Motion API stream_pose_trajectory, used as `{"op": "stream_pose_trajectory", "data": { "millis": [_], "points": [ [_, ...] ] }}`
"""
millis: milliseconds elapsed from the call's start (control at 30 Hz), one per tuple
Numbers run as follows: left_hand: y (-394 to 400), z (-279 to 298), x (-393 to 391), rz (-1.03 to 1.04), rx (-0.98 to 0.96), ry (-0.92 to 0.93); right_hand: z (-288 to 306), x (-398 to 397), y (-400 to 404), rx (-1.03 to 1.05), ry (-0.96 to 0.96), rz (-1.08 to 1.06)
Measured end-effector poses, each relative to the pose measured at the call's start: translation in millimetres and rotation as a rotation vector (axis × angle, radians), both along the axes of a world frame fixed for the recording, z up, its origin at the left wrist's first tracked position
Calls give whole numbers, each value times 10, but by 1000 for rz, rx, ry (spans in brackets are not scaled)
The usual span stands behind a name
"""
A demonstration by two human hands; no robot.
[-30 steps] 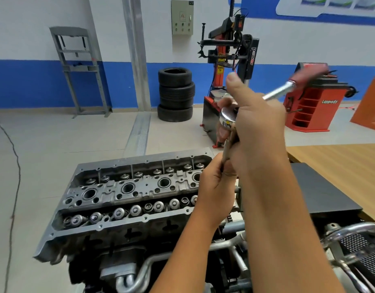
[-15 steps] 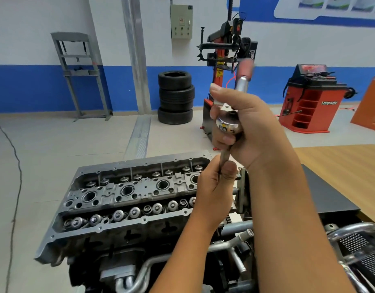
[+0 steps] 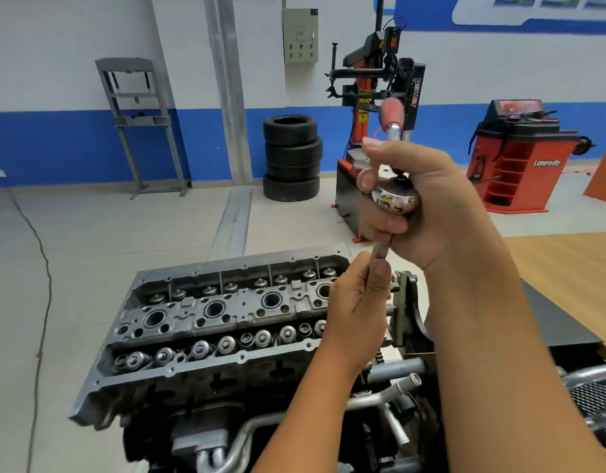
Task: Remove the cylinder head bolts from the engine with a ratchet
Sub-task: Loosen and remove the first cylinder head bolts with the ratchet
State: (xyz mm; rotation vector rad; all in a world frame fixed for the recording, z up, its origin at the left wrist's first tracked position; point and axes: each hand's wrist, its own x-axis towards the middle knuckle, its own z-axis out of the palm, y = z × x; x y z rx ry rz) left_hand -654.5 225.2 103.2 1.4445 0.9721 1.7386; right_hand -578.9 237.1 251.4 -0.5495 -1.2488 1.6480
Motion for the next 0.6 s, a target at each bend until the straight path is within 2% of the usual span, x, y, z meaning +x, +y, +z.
{"op": "stream_pose_trajectory", "data": {
  "millis": [67,167,233,300,400,433,500,600],
  "points": [
    [5,-17,-5,12,0,10,-37,-13,-18,0,56,-47],
    [32,-67,-14,35,6,7,-179,-177,-106,88,193,-355],
    [50,-84,-18,22,6,-6,-207,-205,-92,99,231,-441],
    [15,-35,-15,10,22,3,-128,-127,-30,56,143,-268],
    [-5,-40,-12,10,21,13,1,6,39,58,-41,148],
    [1,-54,-17,12,26,8,0,13,44,68,-52,195],
    [5,-54,-22,19,32,-5,-50,-35,22,66,-17,107],
    [17,-48,-14,13,57,30,-183,-120,-68,92,162,-227]
  ]
}}
